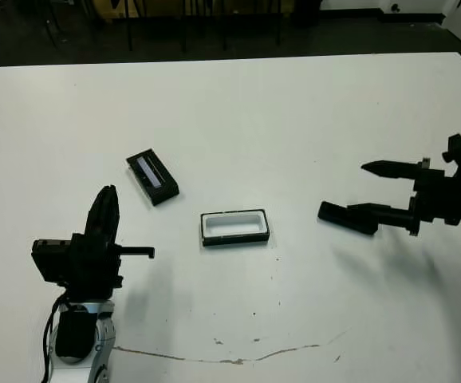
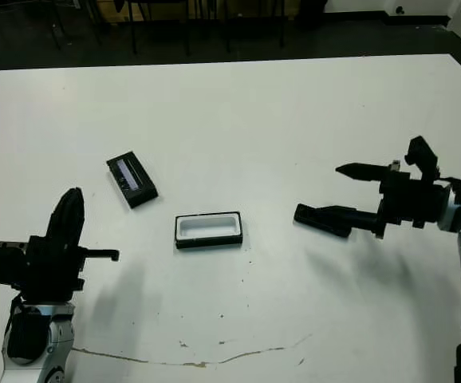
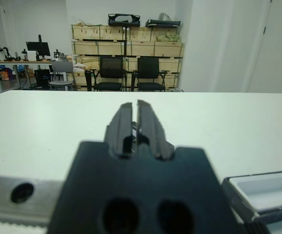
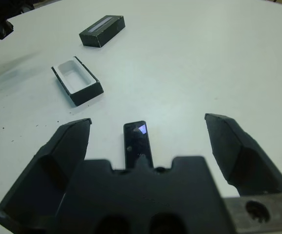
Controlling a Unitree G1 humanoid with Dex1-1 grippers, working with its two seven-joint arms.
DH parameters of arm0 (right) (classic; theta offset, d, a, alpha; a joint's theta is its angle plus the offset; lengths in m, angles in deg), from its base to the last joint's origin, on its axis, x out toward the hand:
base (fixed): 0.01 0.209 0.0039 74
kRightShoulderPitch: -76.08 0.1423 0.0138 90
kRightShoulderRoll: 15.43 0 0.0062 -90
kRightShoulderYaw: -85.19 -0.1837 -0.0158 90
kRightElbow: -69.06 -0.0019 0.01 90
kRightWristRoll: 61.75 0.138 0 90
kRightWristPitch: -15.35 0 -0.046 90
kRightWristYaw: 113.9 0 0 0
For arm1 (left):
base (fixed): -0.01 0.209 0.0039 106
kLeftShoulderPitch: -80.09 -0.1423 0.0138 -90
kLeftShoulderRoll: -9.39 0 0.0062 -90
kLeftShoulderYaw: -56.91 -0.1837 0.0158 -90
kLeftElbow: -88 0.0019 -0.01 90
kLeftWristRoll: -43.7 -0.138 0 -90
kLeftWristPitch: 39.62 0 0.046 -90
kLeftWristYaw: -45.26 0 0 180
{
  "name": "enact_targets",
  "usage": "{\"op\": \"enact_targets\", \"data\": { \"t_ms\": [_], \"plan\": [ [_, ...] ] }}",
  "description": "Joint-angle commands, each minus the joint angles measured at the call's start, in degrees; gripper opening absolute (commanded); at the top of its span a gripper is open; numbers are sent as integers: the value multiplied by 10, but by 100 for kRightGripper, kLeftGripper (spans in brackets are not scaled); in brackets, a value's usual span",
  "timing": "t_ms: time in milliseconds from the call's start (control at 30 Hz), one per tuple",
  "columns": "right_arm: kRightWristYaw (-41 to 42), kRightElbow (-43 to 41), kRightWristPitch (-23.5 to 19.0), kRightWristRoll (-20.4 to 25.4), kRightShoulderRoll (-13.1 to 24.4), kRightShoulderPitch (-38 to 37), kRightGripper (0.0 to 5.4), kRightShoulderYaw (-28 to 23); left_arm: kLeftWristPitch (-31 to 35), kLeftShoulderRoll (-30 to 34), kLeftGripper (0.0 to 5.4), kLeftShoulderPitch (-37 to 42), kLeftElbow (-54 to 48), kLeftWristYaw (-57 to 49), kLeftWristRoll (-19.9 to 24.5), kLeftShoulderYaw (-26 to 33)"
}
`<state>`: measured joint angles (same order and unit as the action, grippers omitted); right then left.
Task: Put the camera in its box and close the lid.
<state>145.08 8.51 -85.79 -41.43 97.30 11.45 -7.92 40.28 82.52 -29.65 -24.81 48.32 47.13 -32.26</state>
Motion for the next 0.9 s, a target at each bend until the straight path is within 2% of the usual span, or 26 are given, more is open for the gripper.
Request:
{"op": "enact_targets", "data": {
  "t_ms": [33,167,300,367,500,633,900],
  "plan": [
    [-9,6,10,-7,-8,-21,539,3,8,12,0,-30,9,3,-7,5],
    [-3,29,54,-14,-18,-24,539,5,10,10,0,-28,11,5,-2,7],
    [-5,52,62,-17,-23,-24,539,7,11,9,0,-27,11,7,-1,8],
    [-3,66,81,-20,-26,-24,539,7,10,10,0,-27,11,7,-5,9],
    [-23,55,69,-28,-25,-32,539,8,15,9,0,-27,8,7,1,10],
    [-61,-8,53,-38,-16,-61,539,9,11,10,0,-26,11,10,4,12],
    [-107,-145,-42,-39,7,-109,539,17,9,9,0,-25,11,8,-4,15]
  ]
}}
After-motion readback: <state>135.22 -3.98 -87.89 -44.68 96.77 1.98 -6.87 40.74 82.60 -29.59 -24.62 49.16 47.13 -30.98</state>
